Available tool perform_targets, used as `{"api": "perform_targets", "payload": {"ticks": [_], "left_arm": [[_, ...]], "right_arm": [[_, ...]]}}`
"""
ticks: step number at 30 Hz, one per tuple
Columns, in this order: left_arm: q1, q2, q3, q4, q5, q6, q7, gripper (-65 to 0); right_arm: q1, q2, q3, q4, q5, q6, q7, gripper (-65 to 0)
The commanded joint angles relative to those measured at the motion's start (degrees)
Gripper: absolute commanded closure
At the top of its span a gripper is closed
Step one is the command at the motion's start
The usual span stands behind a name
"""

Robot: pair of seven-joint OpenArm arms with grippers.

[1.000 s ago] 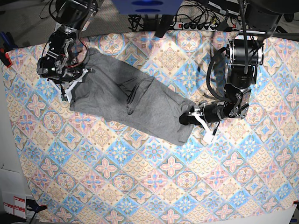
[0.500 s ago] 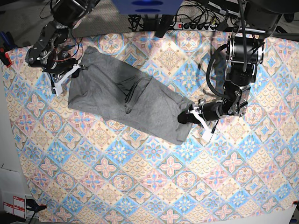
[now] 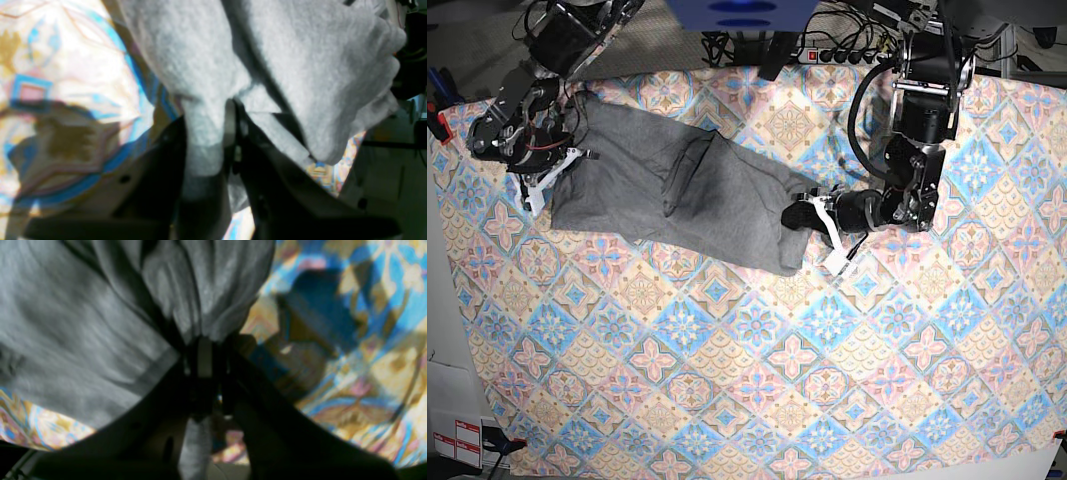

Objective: Fold the T-shirt properly
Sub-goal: 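Fold both held ends inward toward each other with both grippers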

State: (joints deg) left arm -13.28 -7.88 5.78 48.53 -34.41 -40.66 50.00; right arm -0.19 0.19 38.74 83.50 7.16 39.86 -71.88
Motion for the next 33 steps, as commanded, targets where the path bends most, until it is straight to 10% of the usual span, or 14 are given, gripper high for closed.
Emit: {"api": "perform_targets", "payload": {"ticks": [1,16,33], "left_arm": [[0.6,1.0,0.9,-0.2,4.1,0.7,4.5,-2.9],[4.6,3.1,0.9,-0.2,4.3,0.7,4.0,-3.1],[7.1,8.9,7.4,-0.3,4.3,0.7,4.0,-3.1]], "right_arm": [[1.5,1.3,0.1,1.0,0.7,0.1,0.4,-1.8],[-1.5,0.5,-10.9,27.5,1.1,0.1,-8.1,-1.8],[-8.9,0.6,-47.9,29.0,0.8,0.1,-0.8,-1.8]]}}
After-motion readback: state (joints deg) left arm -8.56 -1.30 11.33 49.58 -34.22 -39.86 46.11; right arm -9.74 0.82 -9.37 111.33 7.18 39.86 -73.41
